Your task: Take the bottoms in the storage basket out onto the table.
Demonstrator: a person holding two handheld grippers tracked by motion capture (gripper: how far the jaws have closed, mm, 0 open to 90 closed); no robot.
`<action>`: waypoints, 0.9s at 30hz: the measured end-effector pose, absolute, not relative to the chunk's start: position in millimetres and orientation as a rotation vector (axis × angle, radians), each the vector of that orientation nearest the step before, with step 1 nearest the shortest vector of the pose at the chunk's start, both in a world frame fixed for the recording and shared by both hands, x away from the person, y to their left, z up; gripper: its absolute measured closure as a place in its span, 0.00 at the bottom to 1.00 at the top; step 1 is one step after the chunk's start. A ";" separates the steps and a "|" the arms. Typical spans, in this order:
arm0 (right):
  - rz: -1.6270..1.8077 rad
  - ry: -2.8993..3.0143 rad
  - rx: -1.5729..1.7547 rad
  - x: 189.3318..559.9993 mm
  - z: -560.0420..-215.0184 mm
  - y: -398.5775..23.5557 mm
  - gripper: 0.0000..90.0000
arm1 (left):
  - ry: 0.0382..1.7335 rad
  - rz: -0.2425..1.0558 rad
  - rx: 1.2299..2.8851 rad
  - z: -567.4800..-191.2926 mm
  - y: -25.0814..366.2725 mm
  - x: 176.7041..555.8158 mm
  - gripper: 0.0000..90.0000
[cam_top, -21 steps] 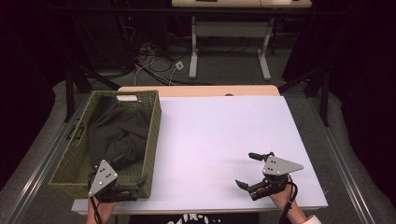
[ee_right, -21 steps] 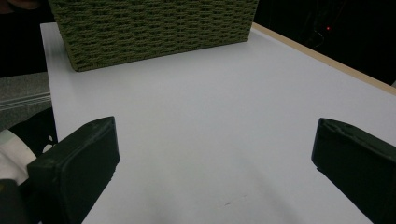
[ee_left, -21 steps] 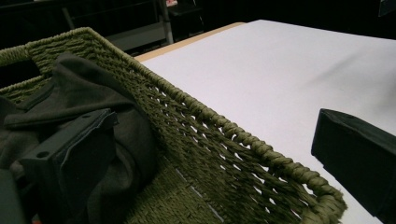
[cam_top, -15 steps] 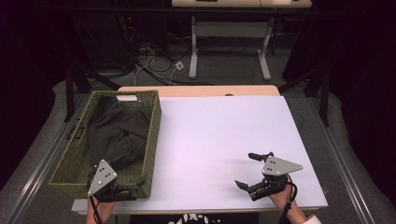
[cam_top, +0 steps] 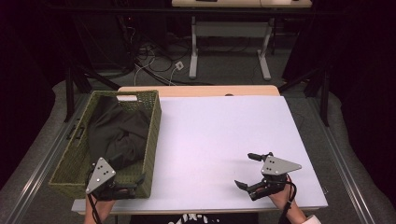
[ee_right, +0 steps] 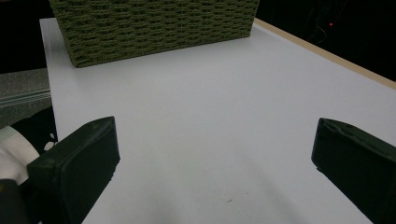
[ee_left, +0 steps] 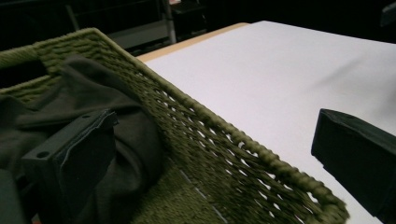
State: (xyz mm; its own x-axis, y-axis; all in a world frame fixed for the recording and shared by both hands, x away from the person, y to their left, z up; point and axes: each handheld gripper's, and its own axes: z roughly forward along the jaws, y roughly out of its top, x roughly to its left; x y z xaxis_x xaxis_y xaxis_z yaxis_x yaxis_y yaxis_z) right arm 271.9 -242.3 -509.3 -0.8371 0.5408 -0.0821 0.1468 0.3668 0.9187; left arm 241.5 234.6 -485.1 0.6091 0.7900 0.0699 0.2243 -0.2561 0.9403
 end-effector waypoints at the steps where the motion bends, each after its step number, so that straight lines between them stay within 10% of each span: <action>1: 1.462 2.265 0.602 272.0 -509.6 -241.9 0.00 | 0.830 0.685 1.789 -483.0 235.1 241.5 0.00; 27: 1.436 2.281 0.600 272.5 -510.9 -238.0 0.01 | 0.939 0.730 1.870 -461.4 254.1 261.2 0.00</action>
